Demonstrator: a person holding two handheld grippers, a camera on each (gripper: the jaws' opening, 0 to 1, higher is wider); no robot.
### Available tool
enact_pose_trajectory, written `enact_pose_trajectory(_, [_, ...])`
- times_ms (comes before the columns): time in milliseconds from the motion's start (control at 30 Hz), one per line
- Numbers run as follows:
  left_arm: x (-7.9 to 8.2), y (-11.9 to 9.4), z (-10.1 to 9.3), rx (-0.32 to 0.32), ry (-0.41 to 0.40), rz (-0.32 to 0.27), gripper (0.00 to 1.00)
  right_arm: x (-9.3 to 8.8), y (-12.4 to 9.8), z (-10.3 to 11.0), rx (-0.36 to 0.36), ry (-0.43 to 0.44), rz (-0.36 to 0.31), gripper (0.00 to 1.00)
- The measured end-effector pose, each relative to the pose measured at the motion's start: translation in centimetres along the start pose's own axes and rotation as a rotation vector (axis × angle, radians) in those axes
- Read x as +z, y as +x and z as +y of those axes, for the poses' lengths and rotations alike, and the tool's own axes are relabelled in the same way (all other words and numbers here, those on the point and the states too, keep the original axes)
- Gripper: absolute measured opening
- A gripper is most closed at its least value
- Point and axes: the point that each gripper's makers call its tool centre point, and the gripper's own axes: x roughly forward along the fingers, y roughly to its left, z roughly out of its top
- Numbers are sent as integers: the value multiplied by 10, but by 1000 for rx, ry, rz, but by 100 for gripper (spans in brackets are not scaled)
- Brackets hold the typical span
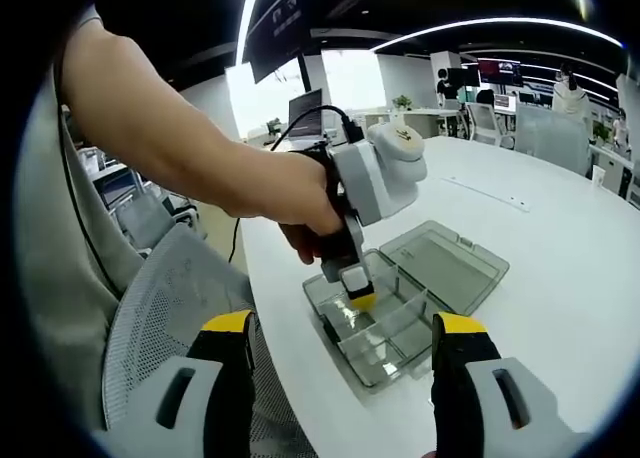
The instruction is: Insert the divider into the dual guide fixture by aligning both edges with the guide slots and pushing it downward to the bottom, including one-sided entry, uneven engagement, binding, and posture correction.
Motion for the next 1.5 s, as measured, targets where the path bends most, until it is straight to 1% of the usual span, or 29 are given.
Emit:
enact_pose_trajectory(67, [2, 0, 0, -7, 7, -9, 7, 1, 0, 0, 0, -2, -1, 70])
enact_pose_trajectory(100, [4, -1, -2, -20, 6, -29, 7, 1, 0, 0, 0, -1, -1, 70])
enact_pose_trajectory(133, [3, -2, -1, -18, 0, -21, 8, 1, 0, 0, 0, -1, -1, 70])
enact_pose_trajectory(233, [5, -5, -2, -33, -8, -42, 9, 1, 0, 1, 1, -3, 0, 70])
enact_pose_trajectory(433, [7, -9, -2, -57, -28, -59, 9, 3, 1, 0, 3, -7, 0, 70])
enact_pose_trajectory(667, [4, -13, -2, -67, -36, -69, 8, 5, 1, 1, 7, -11, 2, 70])
enact_pose_trajectory(800, [4, -14, -1, -71, -39, -80, 8, 5, 1, 2, 8, -13, 6, 70])
enact_pose_trajectory(1000, [6, -20, 0, -81, -36, -100, 7, 6, 1, 1, 7, -14, 7, 70])
enact_pose_trajectory(1367, [10, -29, 0, -116, -71, -128, 6, 10, 1, 1, 8, -22, 13, 70])
enact_pose_trajectory(1500, [11, -29, 0, -115, -78, -130, 5, 12, 1, 1, 9, -29, 19, 70])
